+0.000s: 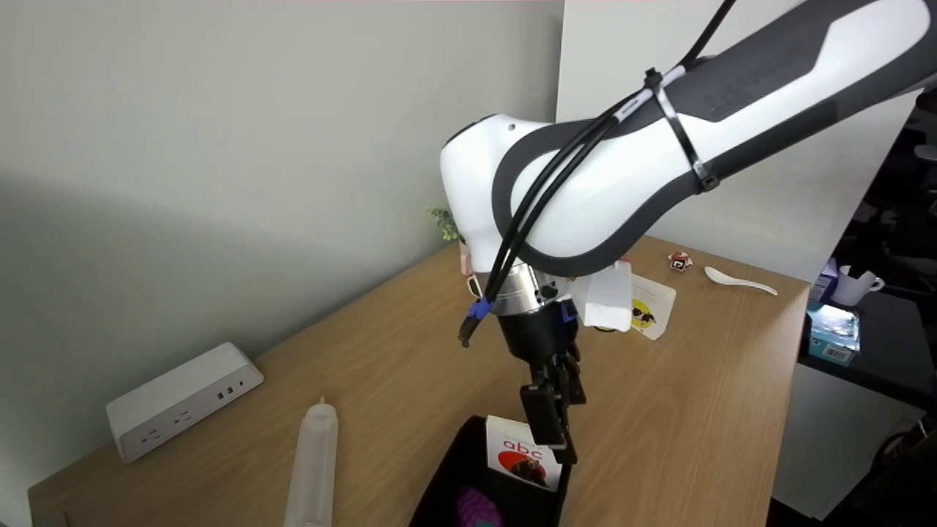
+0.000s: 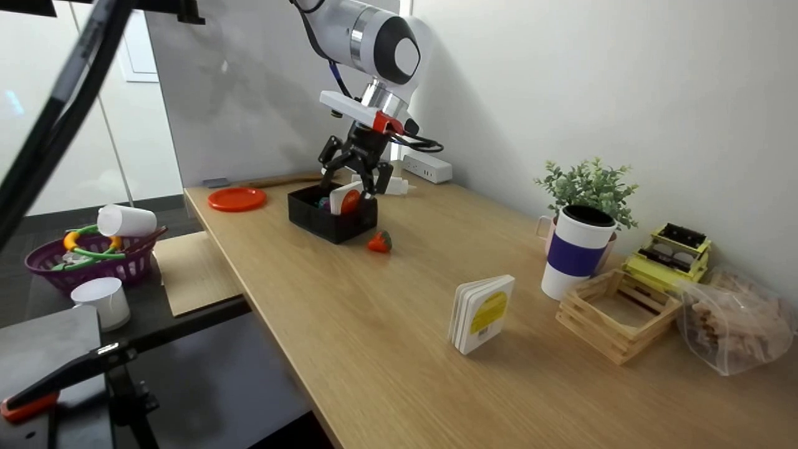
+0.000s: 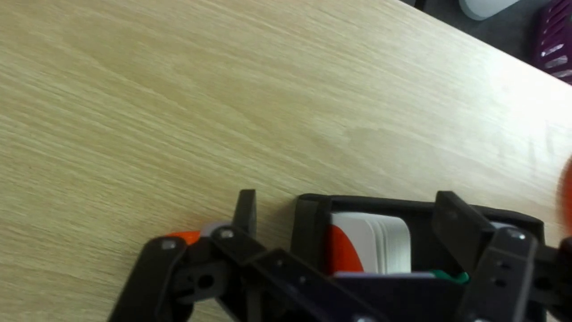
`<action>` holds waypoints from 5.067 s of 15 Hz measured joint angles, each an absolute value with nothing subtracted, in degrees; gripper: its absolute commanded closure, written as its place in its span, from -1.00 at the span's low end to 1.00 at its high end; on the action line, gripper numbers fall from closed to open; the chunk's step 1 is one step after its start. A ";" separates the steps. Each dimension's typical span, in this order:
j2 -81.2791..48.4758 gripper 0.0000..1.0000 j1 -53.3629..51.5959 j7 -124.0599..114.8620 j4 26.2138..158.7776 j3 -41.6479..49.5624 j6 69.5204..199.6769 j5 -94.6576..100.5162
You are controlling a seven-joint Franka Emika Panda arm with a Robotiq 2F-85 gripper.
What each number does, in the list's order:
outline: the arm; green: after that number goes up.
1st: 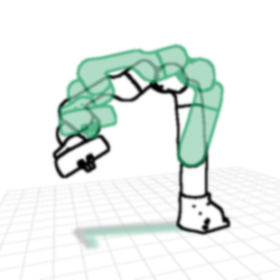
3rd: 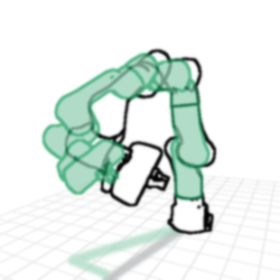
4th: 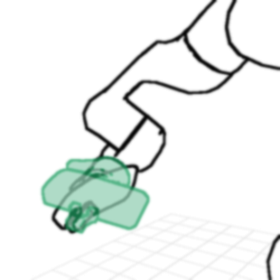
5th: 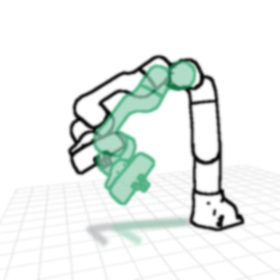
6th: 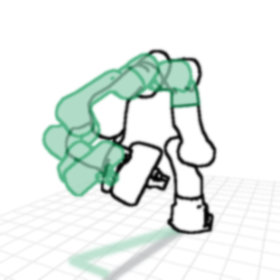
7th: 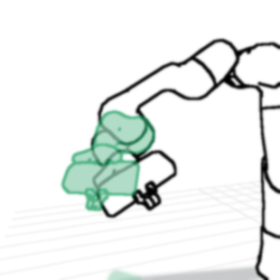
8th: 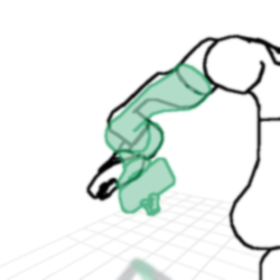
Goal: Remove the things from the black box and put them on the table
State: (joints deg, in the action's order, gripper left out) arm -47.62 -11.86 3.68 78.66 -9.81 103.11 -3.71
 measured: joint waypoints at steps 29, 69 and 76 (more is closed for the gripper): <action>-51.66 0.91 -11.89 5.57 78.21 -11.77 110.70 -5.02; -46.37 -0.41 -11.88 -8.65 86.19 -7.84 117.23 -4.92; -46.36 -0.60 -11.92 -8.88 86.19 -7.84 117.42 -4.87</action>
